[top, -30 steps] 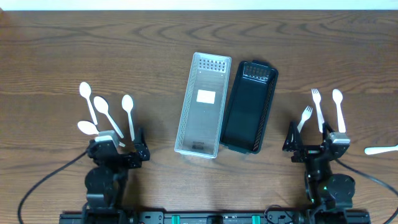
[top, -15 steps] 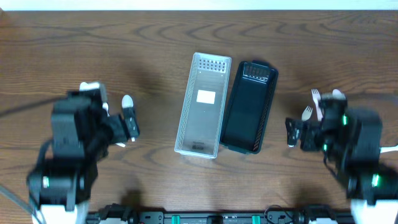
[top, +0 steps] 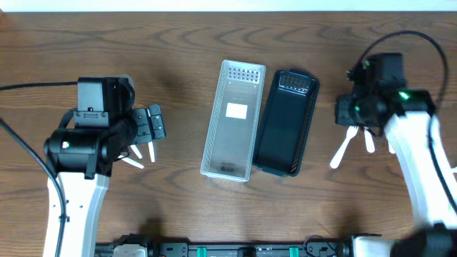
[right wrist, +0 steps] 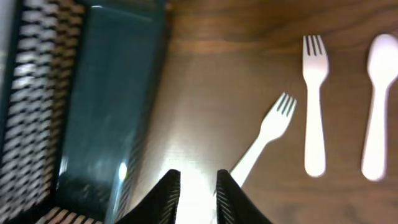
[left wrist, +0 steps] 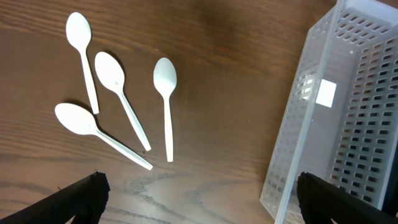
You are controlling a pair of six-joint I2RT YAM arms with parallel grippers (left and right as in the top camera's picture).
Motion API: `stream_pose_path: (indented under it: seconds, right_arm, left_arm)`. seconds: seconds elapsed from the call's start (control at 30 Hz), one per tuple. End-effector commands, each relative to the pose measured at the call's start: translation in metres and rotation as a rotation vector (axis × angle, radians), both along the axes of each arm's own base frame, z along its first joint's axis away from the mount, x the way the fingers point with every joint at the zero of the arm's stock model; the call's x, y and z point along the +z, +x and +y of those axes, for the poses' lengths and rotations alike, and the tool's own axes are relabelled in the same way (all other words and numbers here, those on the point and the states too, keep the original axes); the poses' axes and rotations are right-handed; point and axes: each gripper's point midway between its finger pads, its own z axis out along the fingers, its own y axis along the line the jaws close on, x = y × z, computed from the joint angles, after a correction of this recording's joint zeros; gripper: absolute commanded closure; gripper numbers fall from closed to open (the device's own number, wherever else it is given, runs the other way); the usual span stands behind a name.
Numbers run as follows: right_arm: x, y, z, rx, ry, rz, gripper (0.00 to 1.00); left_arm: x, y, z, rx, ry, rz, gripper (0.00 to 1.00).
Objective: Pack container
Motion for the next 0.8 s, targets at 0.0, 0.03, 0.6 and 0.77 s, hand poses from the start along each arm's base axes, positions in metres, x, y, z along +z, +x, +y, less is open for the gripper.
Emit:
stream_pose_path:
  seconds: [0.0,0.03,0.6,0.77]
  right_arm:
    - [-0.027,0.017,0.000,-0.026,-0.022,0.040,0.83]
    - [-0.037,0.021,0.001,-0.024,-0.019,0.053,0.85]
    - [-0.095,0.060,0.060,0.125,0.204,0.048,0.87]
    - [-0.092,0.063,0.069,0.166,0.243,0.028,0.87]
  left_arm:
    - [0.004,0.006,0.001,-0.009,0.010,-0.010,0.02]
    - [0.003,0.007,0.001,-0.009,0.010,-0.010,0.02]
    - [0.005,0.012,0.001,-0.009,0.009,-0.026,0.02]
    - [0.005,0.012,0.001,-0.009,0.009,-0.026,0.02]
